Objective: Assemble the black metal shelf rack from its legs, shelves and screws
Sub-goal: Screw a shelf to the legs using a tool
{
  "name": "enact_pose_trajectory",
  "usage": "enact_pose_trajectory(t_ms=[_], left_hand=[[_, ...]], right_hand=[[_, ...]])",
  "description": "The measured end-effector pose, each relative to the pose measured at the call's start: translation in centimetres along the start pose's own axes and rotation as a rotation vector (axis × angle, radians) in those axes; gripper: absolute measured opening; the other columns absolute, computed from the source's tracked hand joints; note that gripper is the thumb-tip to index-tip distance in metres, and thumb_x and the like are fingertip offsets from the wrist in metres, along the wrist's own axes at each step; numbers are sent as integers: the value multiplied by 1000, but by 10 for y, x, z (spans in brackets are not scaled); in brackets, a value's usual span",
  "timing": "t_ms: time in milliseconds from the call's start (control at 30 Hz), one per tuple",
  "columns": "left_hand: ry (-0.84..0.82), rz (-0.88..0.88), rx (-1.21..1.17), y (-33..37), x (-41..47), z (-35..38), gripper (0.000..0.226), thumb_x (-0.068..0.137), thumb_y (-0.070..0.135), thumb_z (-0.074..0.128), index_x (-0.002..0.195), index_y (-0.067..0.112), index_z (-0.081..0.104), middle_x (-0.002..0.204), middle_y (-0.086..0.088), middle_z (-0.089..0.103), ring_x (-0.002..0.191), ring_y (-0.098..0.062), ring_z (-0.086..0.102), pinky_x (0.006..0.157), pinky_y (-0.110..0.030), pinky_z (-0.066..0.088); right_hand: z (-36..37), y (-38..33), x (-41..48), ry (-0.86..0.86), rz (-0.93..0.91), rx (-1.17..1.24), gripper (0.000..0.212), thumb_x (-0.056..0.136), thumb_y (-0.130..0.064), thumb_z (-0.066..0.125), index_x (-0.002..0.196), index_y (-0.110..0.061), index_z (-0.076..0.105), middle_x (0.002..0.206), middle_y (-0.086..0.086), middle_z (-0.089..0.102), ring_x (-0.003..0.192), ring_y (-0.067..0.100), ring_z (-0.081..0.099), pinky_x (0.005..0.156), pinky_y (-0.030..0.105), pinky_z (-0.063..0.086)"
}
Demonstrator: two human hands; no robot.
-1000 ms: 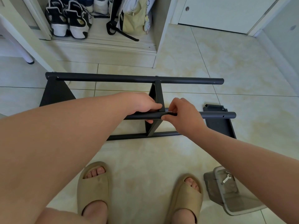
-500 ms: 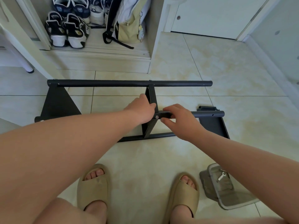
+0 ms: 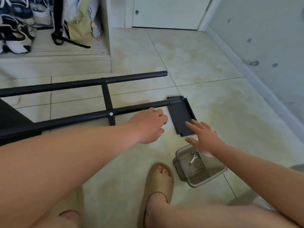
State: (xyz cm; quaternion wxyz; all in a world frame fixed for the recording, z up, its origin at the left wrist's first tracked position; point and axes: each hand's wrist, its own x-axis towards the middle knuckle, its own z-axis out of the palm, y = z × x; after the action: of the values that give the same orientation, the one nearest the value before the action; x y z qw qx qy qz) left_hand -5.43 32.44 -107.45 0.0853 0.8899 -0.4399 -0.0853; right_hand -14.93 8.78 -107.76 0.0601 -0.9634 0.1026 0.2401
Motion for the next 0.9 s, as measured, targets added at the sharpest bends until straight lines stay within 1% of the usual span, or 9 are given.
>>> enact_pose_trajectory(t_ms=[133, 233, 333, 400, 467, 533, 667, 833, 900], left_hand=[[-123, 87, 28, 25, 27, 35, 38, 101, 38, 44, 136, 22, 46, 143, -3, 45, 125, -26, 44, 95, -38, 43], [-198, 167, 63, 43, 45, 64, 40, 100, 37, 47, 135, 20, 48, 143, -5, 45, 127, -28, 43, 100, -42, 44], [-270, 232, 100, 59, 57, 95, 39, 95, 31, 48, 133, 21, 48, 146, -7, 41, 128, -28, 39, 98, -43, 43], [-301, 270, 105, 67, 64, 115, 40, 92, 28, 51, 132, 23, 48, 154, -9, 33, 135, -30, 31, 97, -44, 42], [-318, 312, 101, 72, 70, 133, 40, 92, 25, 52, 132, 26, 48, 163, -11, 18, 142, -32, 22, 100, -44, 41], [-330, 339, 100, 73, 76, 149, 37, 93, 25, 50, 130, 28, 50, 166, -11, 10, 145, -32, 19, 101, -44, 40], [-353, 302, 39, 70, 82, 177, 23, 97, 38, 53, 116, 25, 58, 167, -10, 9, 146, -29, 21, 104, -43, 37], [-310, 297, -47, 68, 79, 193, 23, 96, 45, 55, 105, 25, 60, 167, -5, 12, 144, -28, 23, 103, -42, 35], [-304, 298, -56, 67, 78, 194, 21, 95, 45, 55, 104, 26, 59, 167, -3, 12, 144, -27, 23, 102, -42, 35]], right_hand=[[25, 40, 10, -148, 98, -3, 66, 104, -51, 44, 160, -42, 10, 169, -13, 8, 156, 22, 3, 121, 53, 14], [48, 69, 21, -238, 146, 5, 62, 106, -44, 45, 160, -37, 16, 167, -5, 21, 152, 27, 23, 118, 50, 27], [78, 90, 32, -291, 185, 77, 55, 108, -33, 43, 160, -30, 24, 159, 7, 40, 134, 29, 50, 99, 33, 45], [102, 99, 41, -311, 189, 95, 51, 108, -23, 41, 158, -25, 30, 153, 8, 47, 126, 28, 55, 88, 27, 44], [124, 105, 50, -341, 200, 100, 53, 106, -13, 40, 158, -20, 32, 150, 8, 51, 115, 27, 60, 83, 28, 48], [143, 112, 57, -329, 247, 153, 54, 105, -14, 43, 157, -21, 32, 148, 10, 52, 114, 28, 61, 85, 31, 50], [174, 128, 69, -231, 339, 270, 54, 102, -18, 52, 153, -23, 39, 142, 10, 57, 116, 29, 63, 93, 38, 55], [196, 137, 82, -115, 373, 307, 51, 99, -17, 52, 148, -25, 43, 128, 12, 63, 105, 31, 65, 84, 42, 58], [200, 140, 86, -74, 401, 320, 49, 100, -16, 49, 148, -26, 44, 127, 11, 62, 105, 31, 64, 80, 39, 57]])
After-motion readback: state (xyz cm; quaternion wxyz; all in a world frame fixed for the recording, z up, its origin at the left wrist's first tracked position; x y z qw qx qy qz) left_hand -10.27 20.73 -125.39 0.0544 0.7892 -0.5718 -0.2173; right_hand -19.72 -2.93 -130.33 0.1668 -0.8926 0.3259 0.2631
